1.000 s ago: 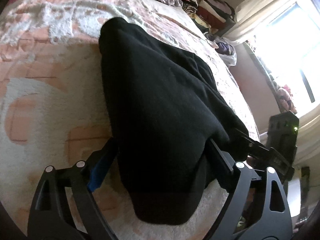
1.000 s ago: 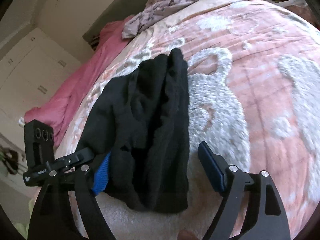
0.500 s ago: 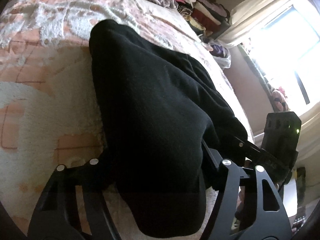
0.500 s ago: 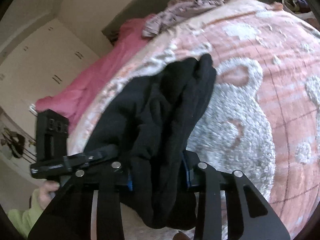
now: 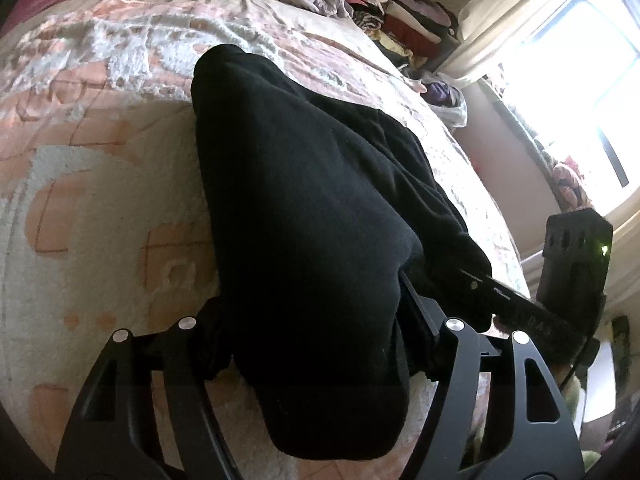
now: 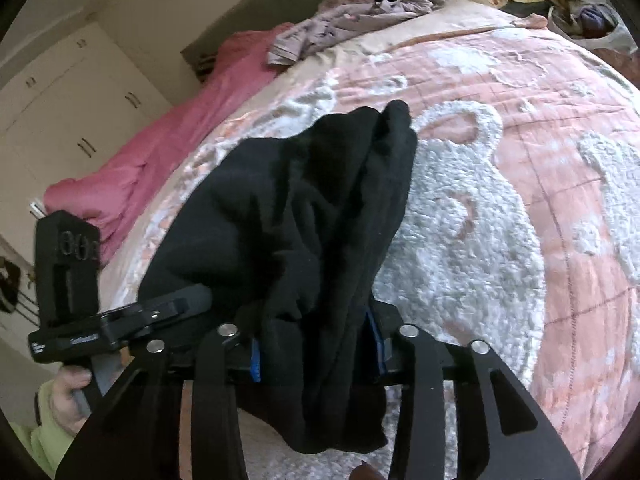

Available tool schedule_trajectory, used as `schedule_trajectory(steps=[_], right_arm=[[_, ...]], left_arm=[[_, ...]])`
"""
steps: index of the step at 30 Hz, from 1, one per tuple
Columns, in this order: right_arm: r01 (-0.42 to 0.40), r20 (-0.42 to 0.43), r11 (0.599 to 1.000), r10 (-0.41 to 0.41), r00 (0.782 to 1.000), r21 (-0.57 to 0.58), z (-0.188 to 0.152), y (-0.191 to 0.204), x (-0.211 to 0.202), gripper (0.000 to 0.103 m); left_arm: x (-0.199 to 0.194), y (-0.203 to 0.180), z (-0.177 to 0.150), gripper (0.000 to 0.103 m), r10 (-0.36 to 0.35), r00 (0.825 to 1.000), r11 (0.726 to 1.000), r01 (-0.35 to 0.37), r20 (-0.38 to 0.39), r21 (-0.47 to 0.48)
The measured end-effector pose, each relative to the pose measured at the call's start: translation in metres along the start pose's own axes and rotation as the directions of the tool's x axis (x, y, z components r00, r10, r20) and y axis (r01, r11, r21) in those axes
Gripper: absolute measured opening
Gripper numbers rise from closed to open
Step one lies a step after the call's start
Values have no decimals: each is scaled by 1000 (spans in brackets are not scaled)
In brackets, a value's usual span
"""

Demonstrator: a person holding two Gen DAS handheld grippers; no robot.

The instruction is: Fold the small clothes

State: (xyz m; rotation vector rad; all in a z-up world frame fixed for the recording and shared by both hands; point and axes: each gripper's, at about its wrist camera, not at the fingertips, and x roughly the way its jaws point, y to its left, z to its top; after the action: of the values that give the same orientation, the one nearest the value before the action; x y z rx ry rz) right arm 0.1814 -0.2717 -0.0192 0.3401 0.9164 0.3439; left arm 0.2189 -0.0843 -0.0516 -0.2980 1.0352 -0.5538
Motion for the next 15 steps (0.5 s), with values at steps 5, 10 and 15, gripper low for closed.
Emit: schedule_trajectory(steps=[5,10,15], right_arm=[[100,-11,995,-100,995,-16,-4,-1,1,69],[110,-17,994,-110,994,-1,-6,-4,1,74],[131,-13,991,-130,991,34,-8,-5,-5,82]], left_arm=[[1,0,-1,66,17,1000,1000,-16,-8,15],[-1,0,-4,67,33,999,999,-32,-10,29],[-2,1,-5,68,36,999,999,-36,-23,22]])
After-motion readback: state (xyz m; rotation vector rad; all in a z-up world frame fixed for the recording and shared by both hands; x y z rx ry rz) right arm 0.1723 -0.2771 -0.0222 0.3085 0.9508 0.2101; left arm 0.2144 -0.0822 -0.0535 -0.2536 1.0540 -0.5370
